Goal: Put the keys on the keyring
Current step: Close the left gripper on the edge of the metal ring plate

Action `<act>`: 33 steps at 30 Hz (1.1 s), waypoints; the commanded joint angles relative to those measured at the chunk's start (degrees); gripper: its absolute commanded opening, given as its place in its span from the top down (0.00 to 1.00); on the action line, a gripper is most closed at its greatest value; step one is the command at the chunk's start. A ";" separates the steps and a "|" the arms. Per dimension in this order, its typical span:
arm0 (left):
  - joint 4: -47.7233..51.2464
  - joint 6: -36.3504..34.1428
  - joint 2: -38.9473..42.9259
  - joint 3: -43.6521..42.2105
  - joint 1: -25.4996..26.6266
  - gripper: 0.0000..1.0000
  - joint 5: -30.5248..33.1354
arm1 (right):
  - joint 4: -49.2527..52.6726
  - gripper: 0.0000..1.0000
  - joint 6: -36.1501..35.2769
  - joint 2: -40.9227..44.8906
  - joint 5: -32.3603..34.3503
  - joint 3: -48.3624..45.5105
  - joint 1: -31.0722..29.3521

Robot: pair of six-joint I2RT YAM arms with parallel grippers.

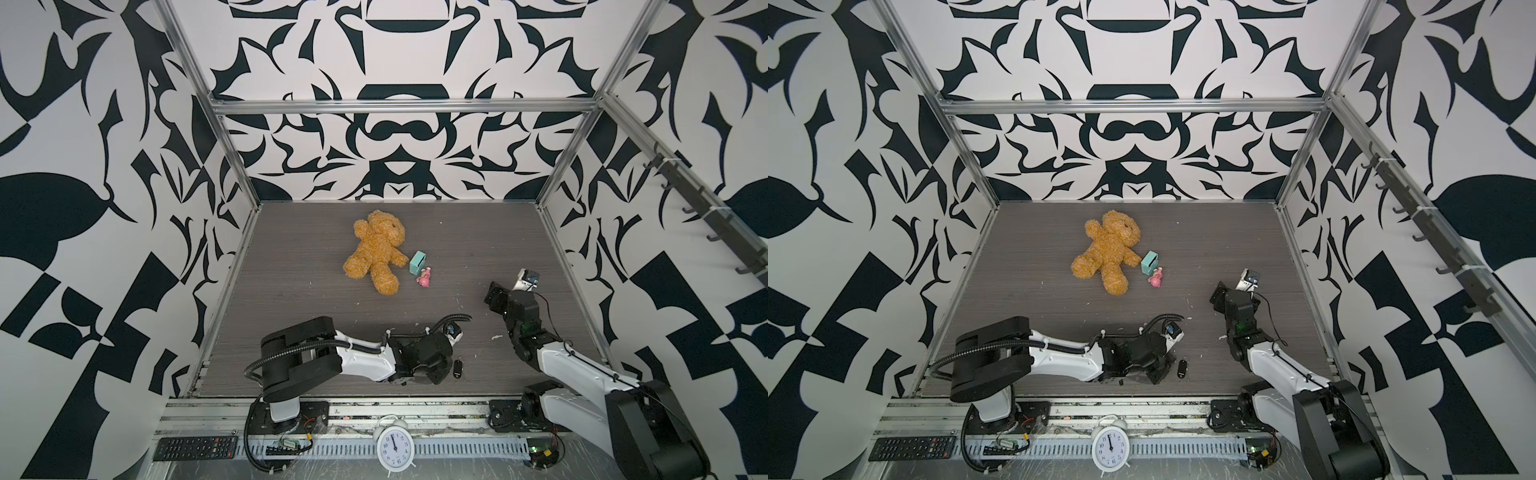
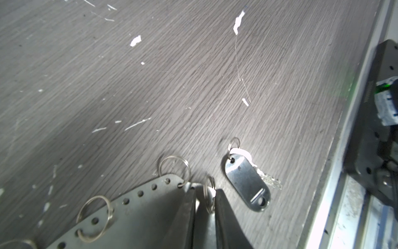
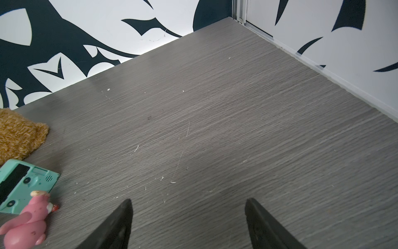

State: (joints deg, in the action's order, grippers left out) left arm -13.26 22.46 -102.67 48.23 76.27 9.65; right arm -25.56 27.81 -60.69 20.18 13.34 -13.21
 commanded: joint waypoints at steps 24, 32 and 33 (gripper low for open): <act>2.85 0.09 -2.56 3.19 0.37 0.79 0.11 | -1.67 0.17 -0.70 0.66 0.29 1.03 -0.08; 2.86 0.04 -2.60 3.19 0.39 0.86 0.58 | -1.66 0.17 -0.69 0.61 0.29 1.16 0.01; 2.88 -0.02 -2.53 3.11 0.38 0.88 0.74 | -1.67 0.17 -0.73 0.62 0.29 1.16 -0.06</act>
State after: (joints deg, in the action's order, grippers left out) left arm -11.27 22.41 -104.40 50.65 76.31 9.74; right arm -25.56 27.81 -60.69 20.18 13.34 -13.21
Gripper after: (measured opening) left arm 0.130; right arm 0.833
